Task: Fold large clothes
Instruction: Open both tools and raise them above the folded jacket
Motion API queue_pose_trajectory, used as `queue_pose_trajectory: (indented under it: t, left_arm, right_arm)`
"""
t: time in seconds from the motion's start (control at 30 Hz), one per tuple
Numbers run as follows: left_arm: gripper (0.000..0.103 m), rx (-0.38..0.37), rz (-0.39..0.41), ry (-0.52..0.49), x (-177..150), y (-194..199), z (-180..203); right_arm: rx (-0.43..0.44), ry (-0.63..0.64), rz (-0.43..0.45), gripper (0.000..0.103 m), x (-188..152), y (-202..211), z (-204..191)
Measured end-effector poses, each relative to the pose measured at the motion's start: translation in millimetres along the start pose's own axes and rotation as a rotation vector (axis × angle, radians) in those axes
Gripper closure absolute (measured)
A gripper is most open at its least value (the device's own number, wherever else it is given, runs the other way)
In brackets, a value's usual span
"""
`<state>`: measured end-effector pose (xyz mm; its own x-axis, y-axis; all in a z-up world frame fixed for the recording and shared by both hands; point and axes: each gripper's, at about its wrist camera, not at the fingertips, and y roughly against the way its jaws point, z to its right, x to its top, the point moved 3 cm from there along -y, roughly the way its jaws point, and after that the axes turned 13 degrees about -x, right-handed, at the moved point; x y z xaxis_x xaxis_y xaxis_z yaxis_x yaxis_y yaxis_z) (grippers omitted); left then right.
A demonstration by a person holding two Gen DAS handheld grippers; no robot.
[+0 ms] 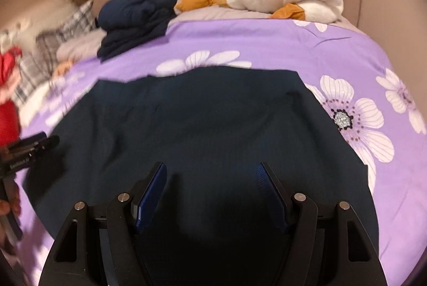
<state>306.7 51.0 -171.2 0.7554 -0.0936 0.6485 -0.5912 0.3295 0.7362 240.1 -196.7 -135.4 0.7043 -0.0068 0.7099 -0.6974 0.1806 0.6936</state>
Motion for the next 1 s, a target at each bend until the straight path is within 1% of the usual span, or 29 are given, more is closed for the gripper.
queue_pose_trajectory:
  t: [0.07,0.13,0.2,0.3,0.33,0.43,0.63,1.0]
  left_arm:
    - [0.037,0.002,-0.023,-0.010,-13,-3,-1]
    - [0.036,0.000,-0.029,-0.020,-22,-3,-3]
    - [0.036,-0.021,-0.041,-0.018,-30,-4,-6]
    - [0.034,-0.034,-0.037,-0.008,-34,-1,-10]
    - [0.034,-0.032,-0.036,-0.005,-35,0,-10]
    - [0.033,-0.031,-0.032,0.003,-39,6,-10]
    - [0.031,-0.039,-0.023,0.031,-48,16,-15]
    - [0.028,-0.048,-0.006,0.049,-63,32,-17]
  right_arm:
    - [-0.022,0.046,-0.007,0.033,-9,-1,-5]
    - [-0.041,0.077,-0.009,0.033,-18,-2,-6]
    - [-0.058,0.097,0.001,0.033,-26,-1,-4]
    - [-0.065,0.118,0.021,0.030,-36,-1,1]
    - [-0.066,0.117,0.025,0.027,-39,-1,3]
    - [-0.078,0.091,0.030,0.025,-46,2,11]
    - [-0.076,0.044,0.020,0.025,-53,9,23]
    - [-0.066,-0.039,0.017,0.025,-69,20,38]
